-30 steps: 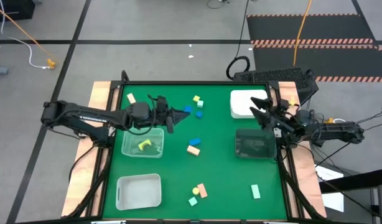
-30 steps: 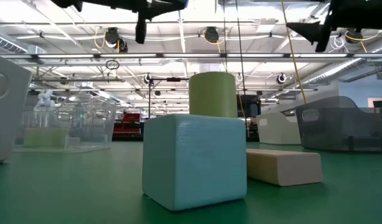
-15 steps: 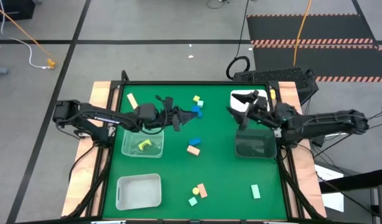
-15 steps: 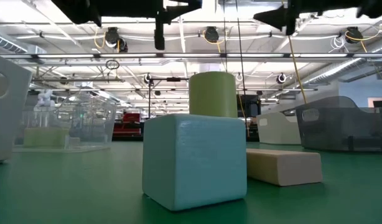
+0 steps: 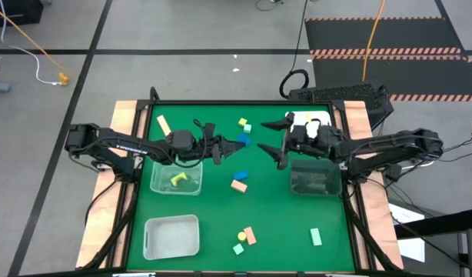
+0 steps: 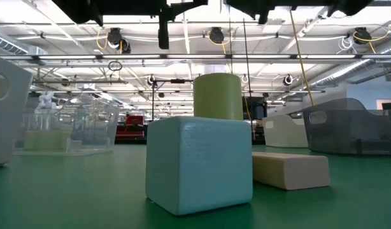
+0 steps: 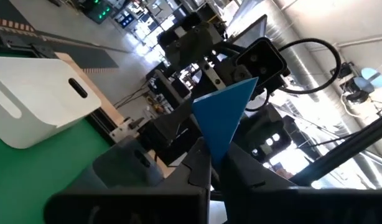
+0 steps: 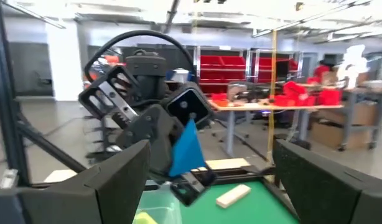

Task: Sort & place blocks by color
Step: Put the blue block into the white bin, then put the brown block into the gray bin

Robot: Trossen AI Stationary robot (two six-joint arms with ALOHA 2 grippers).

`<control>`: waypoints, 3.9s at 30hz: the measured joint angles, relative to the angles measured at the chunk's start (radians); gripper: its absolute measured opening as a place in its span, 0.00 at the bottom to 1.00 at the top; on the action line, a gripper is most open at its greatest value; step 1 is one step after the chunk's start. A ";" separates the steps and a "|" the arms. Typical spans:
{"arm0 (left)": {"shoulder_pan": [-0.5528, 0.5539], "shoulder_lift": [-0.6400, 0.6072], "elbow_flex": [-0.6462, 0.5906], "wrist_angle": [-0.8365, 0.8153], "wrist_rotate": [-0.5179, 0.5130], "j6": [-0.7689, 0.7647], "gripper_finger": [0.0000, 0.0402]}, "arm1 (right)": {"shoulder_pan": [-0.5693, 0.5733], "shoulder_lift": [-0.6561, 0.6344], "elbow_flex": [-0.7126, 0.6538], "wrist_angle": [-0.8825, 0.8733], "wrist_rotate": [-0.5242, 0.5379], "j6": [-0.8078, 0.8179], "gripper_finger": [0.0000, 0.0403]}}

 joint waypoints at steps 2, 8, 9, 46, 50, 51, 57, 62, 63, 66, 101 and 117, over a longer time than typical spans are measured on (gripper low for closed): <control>0.000 0.000 0.000 0.000 0.000 0.000 0.02 | -0.011 0.036 0.008 0.029 -0.038 0.039 0.82; -0.005 0.000 0.000 -0.003 0.043 -0.004 0.05 | -0.023 0.138 0.037 0.114 -0.110 0.138 0.82; -0.007 0.000 0.000 -0.005 0.044 -0.003 0.06 | -0.023 0.154 0.045 0.120 -0.111 0.141 0.82; -0.018 0.000 0.000 -0.039 0.027 0.037 0.02 | -0.024 0.304 0.150 0.148 -0.184 0.450 0.16; -0.018 0.000 0.000 -0.037 0.027 0.021 0.10 | -0.024 0.304 0.150 0.148 -0.195 0.465 0.16; -0.018 0.000 0.000 -0.037 0.027 0.018 0.13 | -0.026 0.304 0.150 0.148 -0.203 0.471 0.16; -0.018 0.000 0.000 -0.038 0.018 -0.003 0.25 | -0.060 0.291 0.150 0.131 -0.219 0.456 0.16; -0.033 0.000 0.000 -0.045 0.051 -0.003 0.32 | -0.131 0.216 0.150 -0.024 -0.210 0.378 0.16; -0.036 0.000 0.000 -0.054 0.055 -0.003 0.33 | -0.149 0.195 0.150 -0.065 -0.209 0.363 0.16; -0.041 0.000 0.000 -0.082 0.056 -0.003 0.35 | -0.204 0.131 0.150 -0.239 -0.206 0.331 0.16; 0.056 -0.001 0.000 -0.147 0.058 0.027 0.36 | -0.450 0.004 0.050 -1.321 0.259 0.635 0.62; 0.198 -0.023 0.011 -0.559 0.049 0.137 0.36 | -0.456 -0.001 0.050 -1.094 0.208 0.599 0.69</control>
